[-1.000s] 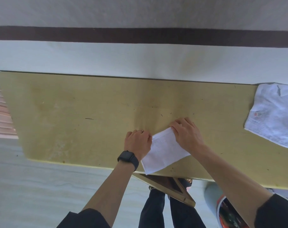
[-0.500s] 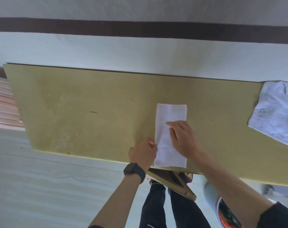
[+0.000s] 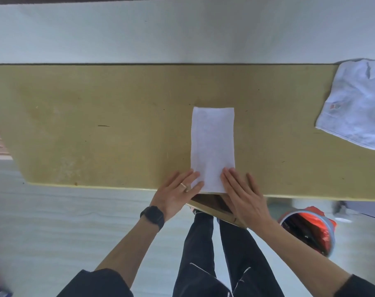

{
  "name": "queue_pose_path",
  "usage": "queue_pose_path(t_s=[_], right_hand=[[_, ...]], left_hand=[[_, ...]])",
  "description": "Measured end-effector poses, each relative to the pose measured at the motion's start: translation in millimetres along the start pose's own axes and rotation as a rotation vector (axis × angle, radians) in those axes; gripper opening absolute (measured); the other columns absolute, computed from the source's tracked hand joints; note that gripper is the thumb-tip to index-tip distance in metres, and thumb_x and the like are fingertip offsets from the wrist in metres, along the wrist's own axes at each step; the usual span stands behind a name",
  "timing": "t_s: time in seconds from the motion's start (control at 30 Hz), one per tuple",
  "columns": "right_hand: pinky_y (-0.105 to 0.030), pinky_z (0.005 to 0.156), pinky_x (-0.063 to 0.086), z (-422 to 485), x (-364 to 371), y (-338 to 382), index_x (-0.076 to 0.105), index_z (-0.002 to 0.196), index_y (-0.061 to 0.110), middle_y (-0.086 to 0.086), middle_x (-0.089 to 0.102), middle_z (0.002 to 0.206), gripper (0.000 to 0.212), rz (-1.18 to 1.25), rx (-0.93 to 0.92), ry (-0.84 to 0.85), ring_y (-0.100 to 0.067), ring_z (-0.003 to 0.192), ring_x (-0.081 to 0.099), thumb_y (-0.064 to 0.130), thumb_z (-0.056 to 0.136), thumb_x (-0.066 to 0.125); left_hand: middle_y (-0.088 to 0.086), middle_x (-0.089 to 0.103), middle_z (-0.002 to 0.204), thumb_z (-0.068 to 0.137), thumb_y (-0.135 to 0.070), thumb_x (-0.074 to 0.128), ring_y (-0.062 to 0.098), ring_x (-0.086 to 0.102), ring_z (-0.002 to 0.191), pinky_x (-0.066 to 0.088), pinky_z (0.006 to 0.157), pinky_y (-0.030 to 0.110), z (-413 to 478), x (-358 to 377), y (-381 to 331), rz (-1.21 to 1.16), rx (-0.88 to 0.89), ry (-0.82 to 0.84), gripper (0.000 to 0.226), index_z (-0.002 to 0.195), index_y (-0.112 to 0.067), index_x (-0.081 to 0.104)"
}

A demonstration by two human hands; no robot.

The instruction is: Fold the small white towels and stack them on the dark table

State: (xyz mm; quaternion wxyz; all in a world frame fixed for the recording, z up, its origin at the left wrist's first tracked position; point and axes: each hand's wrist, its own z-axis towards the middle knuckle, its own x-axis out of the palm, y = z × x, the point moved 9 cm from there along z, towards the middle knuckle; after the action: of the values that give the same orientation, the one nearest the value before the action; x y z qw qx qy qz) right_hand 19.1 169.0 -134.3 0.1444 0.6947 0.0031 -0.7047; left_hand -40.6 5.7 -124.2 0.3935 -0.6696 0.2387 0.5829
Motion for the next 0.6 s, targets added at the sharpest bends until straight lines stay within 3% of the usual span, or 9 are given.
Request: queue_pose_path(t_s=[0.07, 0.13, 0.2, 0.3, 0.43, 0.53, 0.6], right_hand=[[-0.053, 0.113, 0.033, 0, -3, 0, 0.036, 0.151, 0.008, -0.003, 0.029, 0.161, 0.068, -0.006, -0.004, -0.054, -0.018, 0.148, 0.028, 0.009, 0.091, 0.067], [-0.051, 0.112, 0.036, -1, -6, 0, 0.041, 0.149, 0.010, 0.000, 0.033, 0.159, 0.068, -0.002, -0.025, -0.094, -0.018, 0.147, 0.031, 0.006, 0.087, 0.069], [-0.049, 0.111, 0.037, -3, -9, 1, 0.046, 0.147, 0.014, 0.004, 0.037, 0.157, 0.066, 0.002, -0.049, -0.103, -0.016, 0.145, 0.034, 0.005, 0.085, 0.070], [-0.047, 0.111, 0.037, -7, -12, 3, 0.051, 0.144, 0.016, 0.004, 0.040, 0.155, 0.061, 0.040, -0.077, -0.064, -0.017, 0.144, 0.037, 0.005, 0.086, 0.069], [-0.043, 0.102, 0.046, -2, -30, 4, 0.061, 0.133, 0.013, 0.001, 0.059, 0.139, 0.038, 0.274, -0.015, -0.031, -0.020, 0.132, 0.051, 0.014, 0.095, 0.060], [-0.034, 0.085, 0.052, 11, -50, -3, 0.067, 0.123, 0.017, 0.002, 0.072, 0.111, 0.032, 0.513, 0.139, 0.061, -0.020, 0.106, 0.064, 0.028, 0.099, 0.049], [-0.019, 0.076, 0.047, 24, -58, -12, 0.066, 0.121, 0.024, 0.006, 0.072, 0.099, 0.027, 0.641, 0.286, 0.172, -0.011, 0.087, 0.064, 0.029, 0.101, 0.050]], left_hand=[[0.006, 0.046, 0.133, 0.076, 0.004, 0.071, 0.025, 0.047, 0.130, 0.042, 0.108, 0.045, -1, -6, -4, 0.004, 0.020, -0.064, 0.053, 0.124, -0.017, 0.067], [0.006, 0.049, 0.119, 0.088, 0.007, 0.048, 0.025, 0.053, 0.120, 0.047, 0.101, 0.042, 0, -18, -10, 0.003, 0.060, -0.138, 0.040, 0.112, -0.014, 0.072], [0.004, 0.054, 0.107, 0.090, 0.010, 0.035, 0.025, 0.058, 0.110, 0.046, 0.098, 0.037, 2, -27, -16, 0.016, 0.074, -0.177, 0.045, 0.097, -0.013, 0.073], [0.000, 0.064, 0.093, 0.082, 0.014, 0.041, 0.022, 0.062, 0.104, 0.045, 0.094, 0.033, -2, -33, -20, 0.026, 0.062, -0.179, 0.041, 0.087, -0.014, 0.070], [-0.001, 0.070, 0.088, 0.073, 0.007, 0.072, 0.026, 0.067, 0.092, 0.054, 0.082, 0.034, -8, -27, -6, -0.207, -0.056, -0.019, 0.037, 0.100, -0.018, 0.065], [-0.002, 0.073, 0.085, 0.092, -0.023, 0.060, 0.025, 0.066, 0.075, 0.056, 0.062, 0.034, 1, -43, 12, -0.402, -0.249, 0.113, 0.016, 0.107, -0.025, 0.060], [-0.006, 0.074, 0.089, 0.095, -0.031, 0.059, 0.017, 0.067, 0.077, 0.053, 0.069, 0.031, 14, -56, 28, -0.534, -0.393, 0.181, 0.015, 0.108, -0.025, 0.066]])
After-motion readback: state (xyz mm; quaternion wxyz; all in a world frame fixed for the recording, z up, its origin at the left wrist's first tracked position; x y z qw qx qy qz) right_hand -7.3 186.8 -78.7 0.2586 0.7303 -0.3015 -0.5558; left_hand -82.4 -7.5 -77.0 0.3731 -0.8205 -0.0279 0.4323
